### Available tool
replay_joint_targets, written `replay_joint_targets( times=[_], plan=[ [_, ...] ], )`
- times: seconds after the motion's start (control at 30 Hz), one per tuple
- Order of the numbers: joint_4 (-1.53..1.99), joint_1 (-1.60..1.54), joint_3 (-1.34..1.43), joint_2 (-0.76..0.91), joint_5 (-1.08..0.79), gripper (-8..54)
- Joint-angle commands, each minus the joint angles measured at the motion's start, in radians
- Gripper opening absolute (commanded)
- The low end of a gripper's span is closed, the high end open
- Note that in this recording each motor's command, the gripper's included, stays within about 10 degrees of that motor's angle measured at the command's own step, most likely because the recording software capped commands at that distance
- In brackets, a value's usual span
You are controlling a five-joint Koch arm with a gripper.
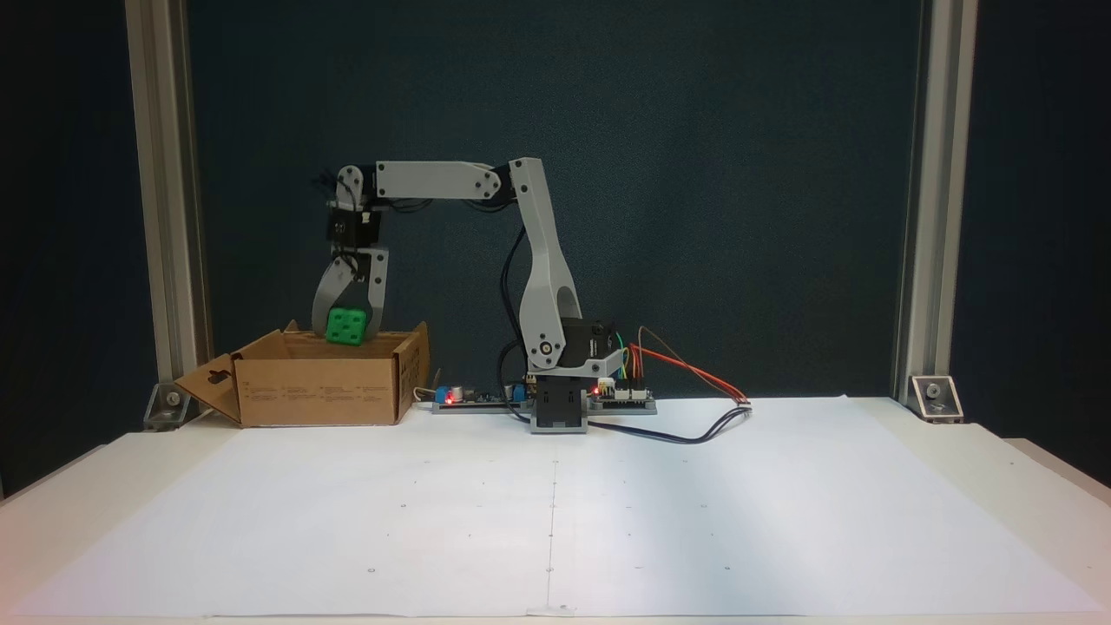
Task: Grasp a green dice and put it in the bin.
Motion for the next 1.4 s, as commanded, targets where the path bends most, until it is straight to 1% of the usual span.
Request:
replay_joint_targets(
  times=[0.0, 0.1, 0.13, 0.2, 0.27, 0.4, 0.53, 0.67, 0.8, 1.0, 1.13, 1.3, 1.37],
  plan=[
    [-0.006, -0.008, -0.031, 0.012, -0.081, 39.0],
    [-0.048, -0.018, -0.037, 0.023, -0.074, 39.2],
    [-0.061, -0.034, -0.04, 0.054, -0.052, 39.2],
    [-0.067, -0.078, -0.064, 0.11, 0.04, 39.2],
    [-0.074, -0.161, -0.11, 0.164, 0.178, 39.2],
    [-0.184, -0.414, -0.137, 0.278, 0.316, 39.6],
    [-0.204, -0.695, -0.137, 0.397, 0.478, 45.2],
    [-0.202, -0.986, -0.126, 0.509, 0.645, 45.3],
    [-0.201, -1.274, -0.035, 0.644, 0.713, 44.8],
    [-0.212, -1.705, 0.198, 0.844, 0.719, 44.9],
    [-0.382, -1.968, 0.397, 0.939, 0.721, 45.2],
    [-0.592, -1.974, 0.591, 1.049, 0.719, 46.1],
    [-0.675, -1.96, 0.606, 1.052, 0.719, 48.6]
  ],
)
